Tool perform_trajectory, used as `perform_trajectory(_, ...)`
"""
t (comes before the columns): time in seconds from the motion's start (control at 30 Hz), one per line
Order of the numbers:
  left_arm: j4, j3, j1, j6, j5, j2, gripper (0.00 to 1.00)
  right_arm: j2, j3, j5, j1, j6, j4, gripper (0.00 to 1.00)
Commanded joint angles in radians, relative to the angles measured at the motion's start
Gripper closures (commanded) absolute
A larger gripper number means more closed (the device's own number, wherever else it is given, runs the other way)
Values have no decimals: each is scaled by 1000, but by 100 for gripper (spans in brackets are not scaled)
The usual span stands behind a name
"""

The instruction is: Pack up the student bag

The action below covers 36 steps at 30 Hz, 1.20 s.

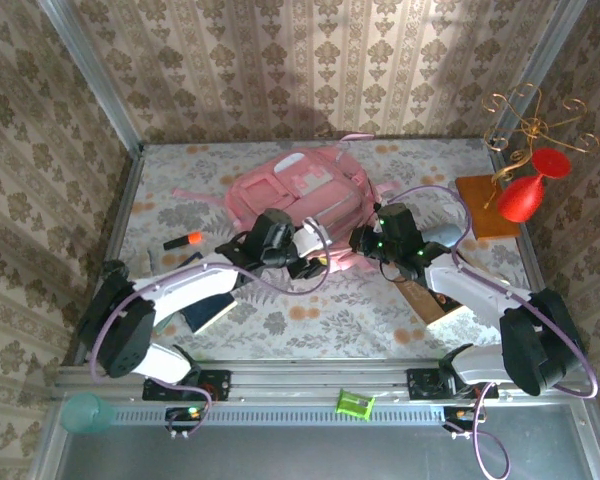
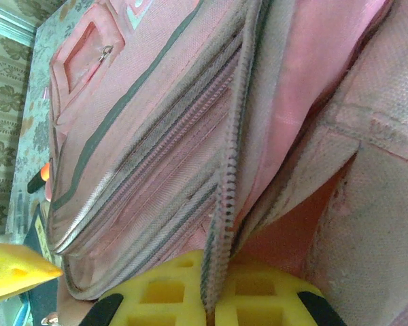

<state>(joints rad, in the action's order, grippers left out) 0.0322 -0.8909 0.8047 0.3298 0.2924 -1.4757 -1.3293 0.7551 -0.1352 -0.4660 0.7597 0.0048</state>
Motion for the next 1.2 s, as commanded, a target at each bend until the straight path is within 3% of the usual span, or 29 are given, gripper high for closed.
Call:
perform_trajectory(0.0, -85, -59, 4, 113, 32, -59, 43, 13, 16, -14, -18, 10, 110, 95)
perform_trajectory(0.17, -112, -121, -7, 121, 11, -132, 68, 12, 12, -3, -26, 9, 113, 95)
perform_trajectory(0.27, -94, -136, -27, 89, 74, -126, 85, 17, -4, 12, -26, -1, 112, 94)
perform_trajectory(0.37, -84, -138, -60, 62, 158, -105, 94, 27, -14, 43, -26, -23, 84, 89)
perform_trajectory(0.63, 93, -73, -244, -125, 504, 16, 94, 120, -48, 147, -26, -141, -32, 70)
perform_trajectory(0.8, 115, -66, -266, -144, 522, 18, 95, 131, -63, 65, -28, -169, 7, 66)
perform_trajectory(0.93, 237, -46, -301, -274, 500, 42, 100, 169, -86, 59, -28, -208, 7, 63)
perform_trajectory(1.07, 365, -3, -378, -376, 528, 92, 100, 224, -104, 170, -26, -241, -93, 60)
perform_trajectory(1.17, 347, -4, -419, -346, 550, 78, 100, 247, -101, 327, -16, -233, -219, 55)
